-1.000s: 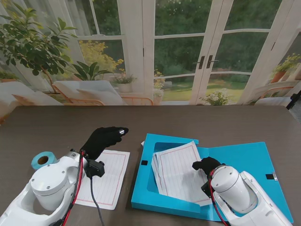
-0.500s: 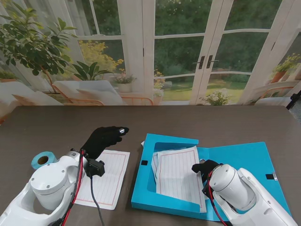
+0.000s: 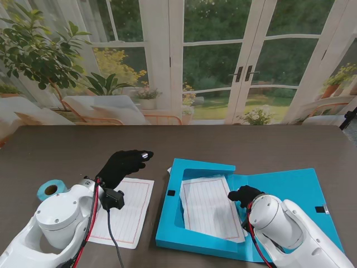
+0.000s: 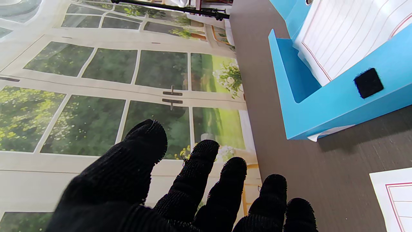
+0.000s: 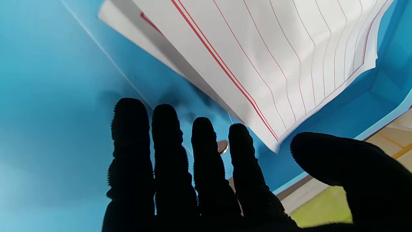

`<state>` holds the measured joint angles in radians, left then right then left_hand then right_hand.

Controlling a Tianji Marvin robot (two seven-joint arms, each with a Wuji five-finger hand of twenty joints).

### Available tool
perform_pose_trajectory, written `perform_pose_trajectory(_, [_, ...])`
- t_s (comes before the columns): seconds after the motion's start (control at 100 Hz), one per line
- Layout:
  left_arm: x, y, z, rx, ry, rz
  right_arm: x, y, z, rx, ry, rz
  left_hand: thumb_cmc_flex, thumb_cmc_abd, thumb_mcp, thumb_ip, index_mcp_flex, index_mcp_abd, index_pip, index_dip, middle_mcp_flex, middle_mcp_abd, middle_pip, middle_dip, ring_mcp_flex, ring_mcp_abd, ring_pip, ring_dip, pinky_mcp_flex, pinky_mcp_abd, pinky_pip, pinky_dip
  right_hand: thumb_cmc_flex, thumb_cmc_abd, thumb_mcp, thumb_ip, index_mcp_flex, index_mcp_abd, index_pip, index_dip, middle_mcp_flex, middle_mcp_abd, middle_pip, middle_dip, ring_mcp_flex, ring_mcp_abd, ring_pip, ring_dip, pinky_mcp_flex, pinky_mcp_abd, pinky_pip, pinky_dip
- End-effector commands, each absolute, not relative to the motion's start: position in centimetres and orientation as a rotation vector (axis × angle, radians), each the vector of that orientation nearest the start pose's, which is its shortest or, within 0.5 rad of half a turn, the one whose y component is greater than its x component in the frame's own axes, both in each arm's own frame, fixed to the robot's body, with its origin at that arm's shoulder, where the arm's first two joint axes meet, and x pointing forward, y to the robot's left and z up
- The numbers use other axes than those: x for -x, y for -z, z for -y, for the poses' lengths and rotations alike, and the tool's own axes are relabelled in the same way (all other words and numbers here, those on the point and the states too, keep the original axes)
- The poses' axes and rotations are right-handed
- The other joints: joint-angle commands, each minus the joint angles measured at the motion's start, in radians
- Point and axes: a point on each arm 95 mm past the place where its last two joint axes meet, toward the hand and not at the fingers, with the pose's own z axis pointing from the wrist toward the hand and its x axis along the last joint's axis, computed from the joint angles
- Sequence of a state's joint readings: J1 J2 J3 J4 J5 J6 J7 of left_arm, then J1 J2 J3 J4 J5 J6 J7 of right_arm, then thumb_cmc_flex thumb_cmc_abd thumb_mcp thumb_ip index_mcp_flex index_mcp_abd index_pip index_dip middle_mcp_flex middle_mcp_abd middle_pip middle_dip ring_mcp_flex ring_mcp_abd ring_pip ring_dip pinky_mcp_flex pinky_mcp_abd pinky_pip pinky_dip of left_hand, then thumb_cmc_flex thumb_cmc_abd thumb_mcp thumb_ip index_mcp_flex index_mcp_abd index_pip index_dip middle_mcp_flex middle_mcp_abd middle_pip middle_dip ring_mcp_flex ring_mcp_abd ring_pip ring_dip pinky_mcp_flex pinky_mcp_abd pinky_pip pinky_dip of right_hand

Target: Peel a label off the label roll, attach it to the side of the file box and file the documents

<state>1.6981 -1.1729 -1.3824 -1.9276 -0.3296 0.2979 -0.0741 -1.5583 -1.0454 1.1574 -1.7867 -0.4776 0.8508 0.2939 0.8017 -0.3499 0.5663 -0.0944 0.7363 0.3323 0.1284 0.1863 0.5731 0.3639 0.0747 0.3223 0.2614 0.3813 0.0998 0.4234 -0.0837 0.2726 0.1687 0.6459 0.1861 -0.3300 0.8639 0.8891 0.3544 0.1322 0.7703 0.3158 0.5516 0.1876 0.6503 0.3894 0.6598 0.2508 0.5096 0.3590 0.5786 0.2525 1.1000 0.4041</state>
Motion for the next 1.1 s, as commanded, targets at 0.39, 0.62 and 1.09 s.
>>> perform_pose_trajectory(0.39, [-36.9,25.6,1.6,2.551,2.141,-0.539,-37.5,30.0,1.2,2.743,1.521,1.647,0.014,0.011,0.008,0.02,0.005,-0.024,-0.008,0.005,-0.018,-0.004,0.001,0.0,-0.014,-0.022,-0.013,0.006,-0.015,-0.052,-0.02,-0.003,-0.331,-0.008,-0.023,-0.613,-0.273,-0.041,-0.1,-0.153,-0.378,-0.11,-0.16,-0.077,-0.459,-0.151,-0.266,-0.085,-0.611,-0.134,-0.336,0.092])
perform_pose_trajectory(0.62, [-36.8,25.6,1.4,2.552,2.125,-0.555,-37.2,29.3,0.1,2.601,1.718,1.581,0.014,0.013,0.005,0.02,0.001,-0.023,-0.01,0.005,-0.019,-0.008,0.001,0.0,-0.016,-0.023,-0.014,0.006,-0.015,-0.053,-0.019,-0.003,-0.422,0.117,-0.031,-0.584,-0.258,-0.167,-0.095,-0.101,-0.376,-0.133,-0.174,-0.055,-0.461,-0.167,-0.378,-0.121,-0.653,-0.151,-0.492,0.085])
perform_pose_trajectory(1.09, [-36.0,26.2,-1.8,2.375,1.816,-0.759,-36.7,26.6,-2.5,2.295,2.104,1.574,-0.036,0.004,0.019,0.02,-0.004,-0.049,-0.009,0.001,0.021,0.0,0.018,0.026,0.026,0.01,0.009,0.04,0.019,-0.037,0.025,0.047,-0.315,0.017,-0.007,-0.506,-0.189,-0.286,-0.216,-0.079,-0.36,-0.184,-0.184,-0.053,-0.393,-0.194,-0.469,-0.153,-0.621,-0.129,-0.636,0.127])
